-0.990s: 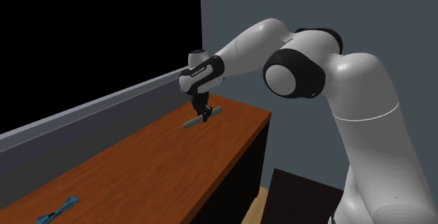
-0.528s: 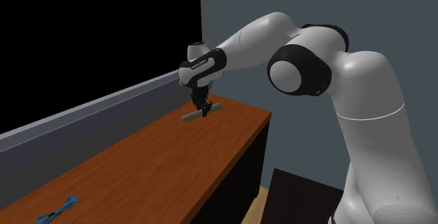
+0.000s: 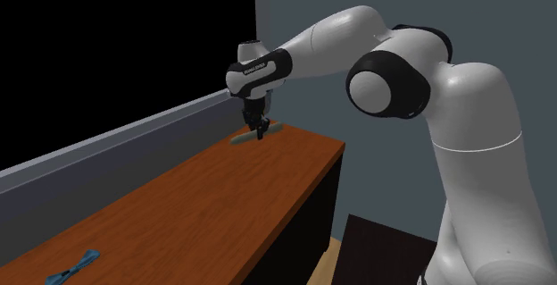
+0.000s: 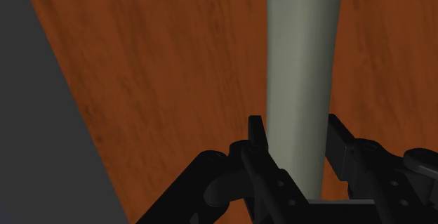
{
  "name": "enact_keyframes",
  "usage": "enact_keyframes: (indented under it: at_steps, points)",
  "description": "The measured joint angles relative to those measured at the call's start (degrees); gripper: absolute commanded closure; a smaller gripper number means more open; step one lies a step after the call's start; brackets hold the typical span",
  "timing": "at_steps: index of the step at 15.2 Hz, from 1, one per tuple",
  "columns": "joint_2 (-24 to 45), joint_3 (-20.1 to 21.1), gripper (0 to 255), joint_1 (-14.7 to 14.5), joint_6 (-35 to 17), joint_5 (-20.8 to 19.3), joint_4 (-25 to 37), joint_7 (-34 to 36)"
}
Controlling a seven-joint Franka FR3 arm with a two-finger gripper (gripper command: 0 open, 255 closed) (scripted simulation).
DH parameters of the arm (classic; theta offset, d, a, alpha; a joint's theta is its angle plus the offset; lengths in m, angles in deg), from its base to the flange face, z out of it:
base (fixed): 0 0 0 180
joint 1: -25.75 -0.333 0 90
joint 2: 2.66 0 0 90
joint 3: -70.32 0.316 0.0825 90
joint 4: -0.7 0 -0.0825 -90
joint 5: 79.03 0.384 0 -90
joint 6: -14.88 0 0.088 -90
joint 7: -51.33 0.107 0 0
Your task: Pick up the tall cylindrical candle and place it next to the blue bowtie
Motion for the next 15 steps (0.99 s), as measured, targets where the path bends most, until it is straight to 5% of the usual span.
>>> enact_keyframes:
  at_steps: [7,15]
  points:
    - [-1.6,-0.3,255,-0.5,4.1,-0.9,2.7,0.8]
    - [-7.6,1.3,255,-9.1,2.0,-4.7,-5.2,11.2]
